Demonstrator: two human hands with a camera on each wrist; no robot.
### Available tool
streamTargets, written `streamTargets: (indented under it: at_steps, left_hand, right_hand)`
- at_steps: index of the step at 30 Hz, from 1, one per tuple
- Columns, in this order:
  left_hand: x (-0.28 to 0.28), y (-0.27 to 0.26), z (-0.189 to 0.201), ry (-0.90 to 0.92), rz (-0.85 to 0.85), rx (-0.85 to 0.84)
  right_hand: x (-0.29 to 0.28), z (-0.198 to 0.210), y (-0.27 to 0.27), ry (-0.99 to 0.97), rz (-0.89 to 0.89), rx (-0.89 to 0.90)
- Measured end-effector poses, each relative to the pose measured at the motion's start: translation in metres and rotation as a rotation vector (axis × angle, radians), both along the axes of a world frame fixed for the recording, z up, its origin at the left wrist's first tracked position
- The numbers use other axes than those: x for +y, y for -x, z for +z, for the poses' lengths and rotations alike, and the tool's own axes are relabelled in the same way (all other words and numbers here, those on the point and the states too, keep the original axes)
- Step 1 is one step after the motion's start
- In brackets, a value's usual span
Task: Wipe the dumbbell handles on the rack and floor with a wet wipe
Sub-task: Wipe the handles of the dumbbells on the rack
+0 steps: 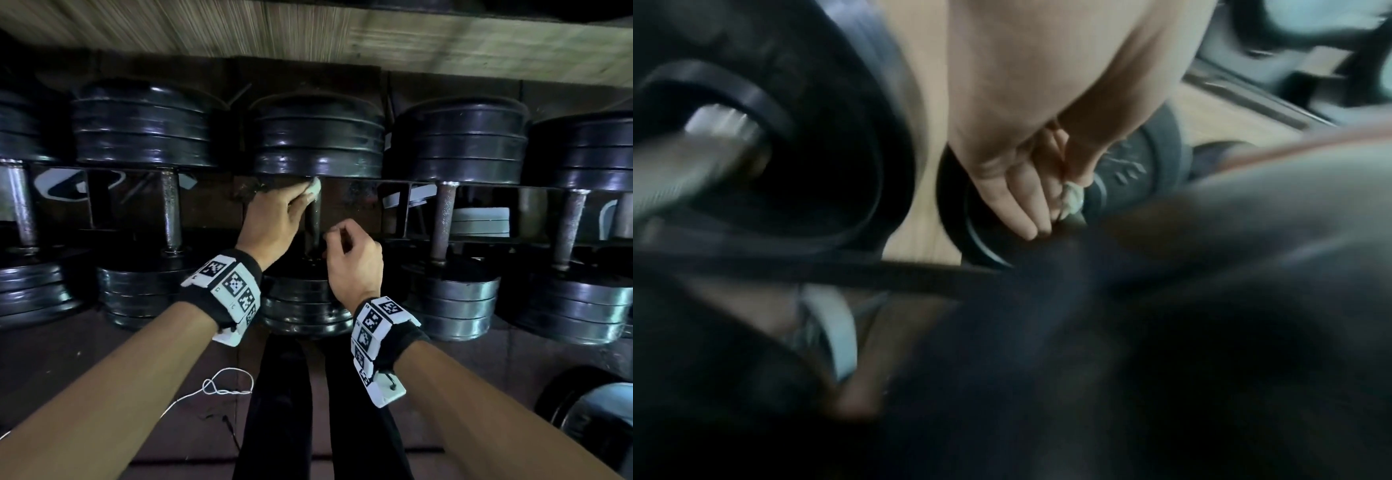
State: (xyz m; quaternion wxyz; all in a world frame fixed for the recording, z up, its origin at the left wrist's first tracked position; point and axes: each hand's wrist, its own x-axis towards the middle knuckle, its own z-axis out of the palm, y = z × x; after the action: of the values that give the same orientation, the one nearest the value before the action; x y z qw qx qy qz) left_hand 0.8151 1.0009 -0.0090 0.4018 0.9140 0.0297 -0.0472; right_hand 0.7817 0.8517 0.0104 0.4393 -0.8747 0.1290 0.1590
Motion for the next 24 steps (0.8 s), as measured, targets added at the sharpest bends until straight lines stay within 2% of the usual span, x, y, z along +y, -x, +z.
streamTargets:
  at_steps: [2, 4, 7, 9, 12, 15, 20, 22, 24]
  left_hand:
    - [0.003, 0.002, -0.004, -0.052, 0.017, -0.004]
    - [0.009, 0.0, -0.007, -0.054, 0.148, 0.017]
    - [0.012, -0.01, -0.016, -0.092, 0.2, 0.213]
    - [0.01, -0.018, -0.025, -0.037, 0.148, 0.352]
    - [0.006, -0.029, -0.028, 0.157, 0.126, 0.404]
    - [0.008, -0.028, -0.025, 0.289, 0.166, 0.332]
    - [0.003, -0.012, -0.022, 0.321, 0.321, 0.233]
    - [0.001, -0.006, -0.018, 0.311, 0.305, 0.189]
    - [0.002, -0.002, -0.011, 0.279, 0.213, 0.129]
  right_hand:
    - [0.0, 0.0, 0.0, -0.003, 0.002, 0.012]
    - [0.0, 0.001, -0.001, -0.001, 0.008, 0.026]
    - [-0.001, 0.001, -0.001, -0.004, 0.019, 0.024]
    - [-0.001, 0.0, 0.0, -0.005, 0.024, 0.016]
    - [-0.001, -0.002, 0.0, 0.003, 0.021, 0.005]
    - [-0.001, -0.004, 0.0, 0.0, 0.021, -0.014]
    - [-0.003, -0.004, 0.001, -0.009, 0.036, -0.039]
    - [-0.004, -0.005, 0.0, -0.013, 0.043, -0.04]
    - [-0.003, -0.004, 0.0, -0.013, 0.045, -0.04]
